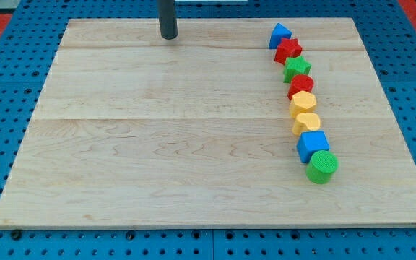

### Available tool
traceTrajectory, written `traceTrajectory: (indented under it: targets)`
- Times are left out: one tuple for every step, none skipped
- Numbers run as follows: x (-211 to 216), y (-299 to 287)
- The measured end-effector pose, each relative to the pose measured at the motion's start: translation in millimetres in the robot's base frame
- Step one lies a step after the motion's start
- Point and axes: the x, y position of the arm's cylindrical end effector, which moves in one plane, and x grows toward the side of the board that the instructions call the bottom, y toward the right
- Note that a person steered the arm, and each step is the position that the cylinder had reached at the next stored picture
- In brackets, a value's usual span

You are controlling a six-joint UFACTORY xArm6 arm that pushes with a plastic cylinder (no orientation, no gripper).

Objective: Place your arm at the top center of the board

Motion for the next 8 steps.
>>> traceTrajectory:
  targets:
    - [0.0, 0.0]
    - [-5.1, 0.0]
    - [-5.5, 0.1]
    - [-5.5, 0.2]
    - [-5.4, 5.9]
    - [-6.0, 6.1]
    - [-6.0, 9.9]
    - [-6.0, 34.5]
